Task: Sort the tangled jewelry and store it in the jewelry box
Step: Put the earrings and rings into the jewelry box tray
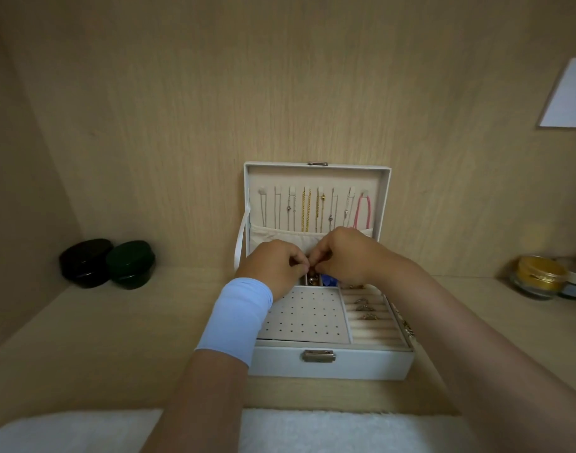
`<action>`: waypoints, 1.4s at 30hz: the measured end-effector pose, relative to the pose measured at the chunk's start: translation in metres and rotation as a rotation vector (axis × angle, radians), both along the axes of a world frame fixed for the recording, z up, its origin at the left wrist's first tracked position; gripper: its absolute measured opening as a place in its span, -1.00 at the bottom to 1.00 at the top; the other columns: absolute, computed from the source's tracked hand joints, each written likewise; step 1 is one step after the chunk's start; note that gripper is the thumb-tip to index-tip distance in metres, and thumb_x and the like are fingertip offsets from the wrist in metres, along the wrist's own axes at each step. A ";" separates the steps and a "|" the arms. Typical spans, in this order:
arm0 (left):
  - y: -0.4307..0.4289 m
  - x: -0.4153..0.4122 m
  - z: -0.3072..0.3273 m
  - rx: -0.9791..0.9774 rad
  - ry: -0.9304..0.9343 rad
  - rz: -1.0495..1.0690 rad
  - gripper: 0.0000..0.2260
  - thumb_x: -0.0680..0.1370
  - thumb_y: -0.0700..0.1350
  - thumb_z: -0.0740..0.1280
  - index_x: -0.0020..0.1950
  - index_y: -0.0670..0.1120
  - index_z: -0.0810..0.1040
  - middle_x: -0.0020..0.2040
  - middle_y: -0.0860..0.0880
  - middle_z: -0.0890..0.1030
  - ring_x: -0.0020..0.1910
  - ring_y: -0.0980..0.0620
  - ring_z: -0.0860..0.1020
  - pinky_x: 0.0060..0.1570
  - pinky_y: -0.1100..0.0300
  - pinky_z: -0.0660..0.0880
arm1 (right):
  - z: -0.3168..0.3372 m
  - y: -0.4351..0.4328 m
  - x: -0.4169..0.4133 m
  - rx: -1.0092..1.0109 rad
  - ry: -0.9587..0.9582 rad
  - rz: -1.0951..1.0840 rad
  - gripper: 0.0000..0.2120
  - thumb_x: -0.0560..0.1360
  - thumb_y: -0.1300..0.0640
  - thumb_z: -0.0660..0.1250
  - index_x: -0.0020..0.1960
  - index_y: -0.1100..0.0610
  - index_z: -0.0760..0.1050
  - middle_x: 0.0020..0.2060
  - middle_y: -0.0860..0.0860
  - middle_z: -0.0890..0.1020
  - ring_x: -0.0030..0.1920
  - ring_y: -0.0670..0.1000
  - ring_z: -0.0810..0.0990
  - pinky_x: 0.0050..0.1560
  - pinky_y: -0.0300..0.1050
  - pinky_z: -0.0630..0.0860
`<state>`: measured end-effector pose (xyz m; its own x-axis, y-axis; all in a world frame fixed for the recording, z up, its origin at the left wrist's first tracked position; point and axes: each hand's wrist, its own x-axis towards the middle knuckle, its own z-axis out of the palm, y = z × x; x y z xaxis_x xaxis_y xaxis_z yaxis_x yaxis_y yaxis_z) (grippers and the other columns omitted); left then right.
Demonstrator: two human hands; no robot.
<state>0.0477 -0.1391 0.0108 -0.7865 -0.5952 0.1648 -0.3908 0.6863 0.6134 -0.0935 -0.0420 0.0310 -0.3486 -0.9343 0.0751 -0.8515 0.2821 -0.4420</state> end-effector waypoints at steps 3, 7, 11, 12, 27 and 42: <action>0.001 -0.001 -0.001 -0.020 0.006 0.008 -0.92 0.55 -0.05 0.39 -0.03 0.11 0.68 0.02 0.10 0.68 0.05 0.09 0.59 0.15 0.12 0.53 | 0.000 -0.005 -0.002 -0.005 0.010 -0.012 -0.87 0.46 0.13 0.47 -0.08 -0.09 0.73 -0.19 -0.17 0.72 -0.09 -0.15 0.66 0.08 -0.02 0.64; 0.002 -0.002 -0.003 -0.061 -0.041 0.001 -0.88 0.53 0.04 0.41 0.04 0.12 0.68 0.06 0.12 0.66 0.06 0.10 0.58 0.14 0.08 0.54 | 0.003 -0.003 -0.005 0.058 0.036 -0.002 -0.90 0.52 0.04 0.43 -0.09 0.00 0.72 -0.25 -0.09 0.70 -0.18 -0.12 0.62 -0.08 -0.13 0.57; 0.002 -0.004 -0.003 -0.093 -0.085 0.000 -0.84 0.52 0.07 0.42 0.08 0.13 0.68 0.05 0.13 0.64 0.03 0.11 0.57 0.10 0.12 0.54 | 0.006 -0.001 -0.006 0.063 0.052 0.005 -0.85 0.56 0.09 0.37 -0.06 0.05 0.72 -0.23 -0.05 0.70 -0.18 -0.08 0.61 -0.12 -0.14 0.56; 0.002 -0.004 -0.004 -0.099 -0.088 0.010 -0.84 0.52 0.08 0.42 0.08 0.13 0.68 0.04 0.13 0.64 0.03 0.11 0.57 0.08 0.13 0.54 | 0.005 -0.001 -0.006 0.035 0.049 -0.009 -0.85 0.55 0.11 0.37 -0.05 0.05 0.72 -0.20 -0.04 0.71 -0.14 -0.06 0.64 -0.05 -0.10 0.60; 0.022 -0.011 0.012 -0.213 0.041 0.044 -0.89 0.54 0.04 0.35 0.05 0.15 0.62 0.00 0.19 0.59 0.01 0.16 0.53 0.03 0.20 0.48 | 0.021 0.085 -0.057 -0.227 -0.081 -0.134 -0.84 0.56 0.19 0.38 0.00 0.00 0.70 -0.10 -0.21 0.65 -0.08 -0.24 0.56 -0.12 -0.42 0.36; 0.125 -0.143 -0.001 -0.151 -0.267 -0.296 -0.79 0.58 -0.14 0.30 0.12 0.06 0.66 0.12 0.03 0.65 0.09 0.01 0.61 0.19 0.19 0.48 | -0.046 0.168 -0.135 -0.005 -0.076 -0.341 -0.81 0.53 0.08 0.44 0.14 -0.06 0.68 0.02 -0.09 0.70 0.02 -0.10 0.63 0.04 -0.24 0.46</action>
<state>-0.0950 -0.0145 0.0095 -0.9467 -0.3222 0.0001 -0.2950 0.8670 0.4015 -0.2287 0.1260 -0.0147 -0.6450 -0.7630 0.0413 -0.6735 0.5422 -0.5024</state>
